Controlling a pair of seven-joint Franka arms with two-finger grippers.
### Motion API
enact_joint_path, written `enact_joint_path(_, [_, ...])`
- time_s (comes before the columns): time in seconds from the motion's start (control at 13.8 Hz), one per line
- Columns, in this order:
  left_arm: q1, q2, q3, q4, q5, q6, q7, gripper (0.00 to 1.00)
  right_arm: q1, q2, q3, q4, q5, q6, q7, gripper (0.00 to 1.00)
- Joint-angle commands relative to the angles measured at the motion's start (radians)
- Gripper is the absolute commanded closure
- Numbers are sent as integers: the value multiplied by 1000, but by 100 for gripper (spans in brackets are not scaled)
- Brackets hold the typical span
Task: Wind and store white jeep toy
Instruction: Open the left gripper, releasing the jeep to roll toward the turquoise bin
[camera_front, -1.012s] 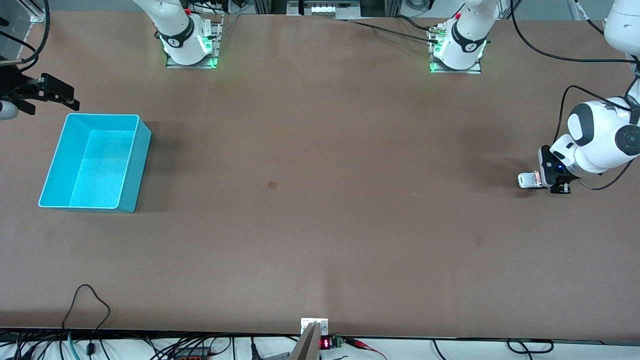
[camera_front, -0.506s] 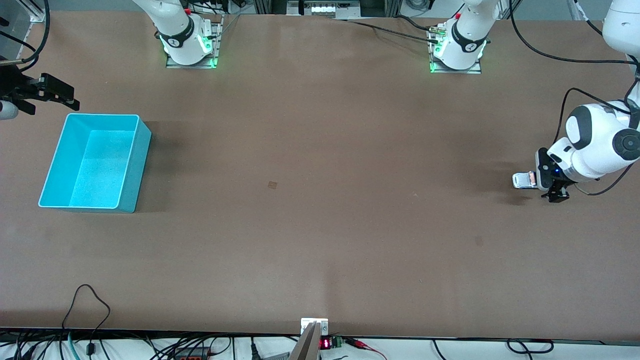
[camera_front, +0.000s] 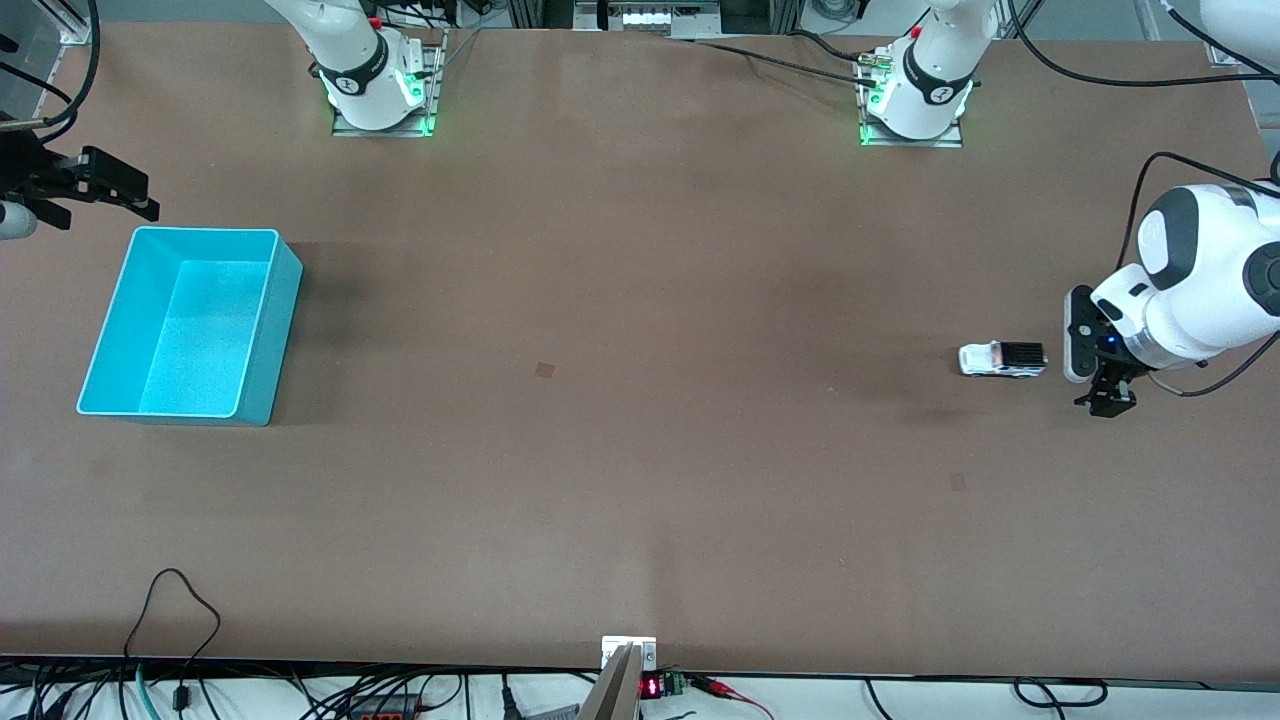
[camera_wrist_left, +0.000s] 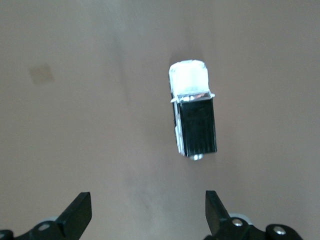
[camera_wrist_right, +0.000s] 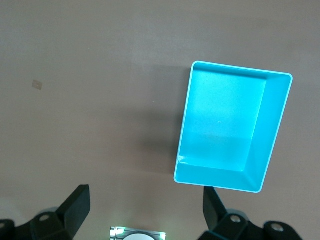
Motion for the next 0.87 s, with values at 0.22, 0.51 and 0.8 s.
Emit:
enact_joint_path(0.22, [-151, -47, 2, 77, -84, -100, -142, 0, -8, 1, 5, 14, 3, -23, 11, 0])
enact_joint_path(0.51, [-212, -46, 1, 146, -130, -219, -412, 0, -10, 2, 5, 14, 3, -28, 11, 0])
enact_joint_path(0.8, [-267, -46, 7, 180, -161, -241, -743, 0, -10, 2, 5, 14, 3, -28, 11, 0])
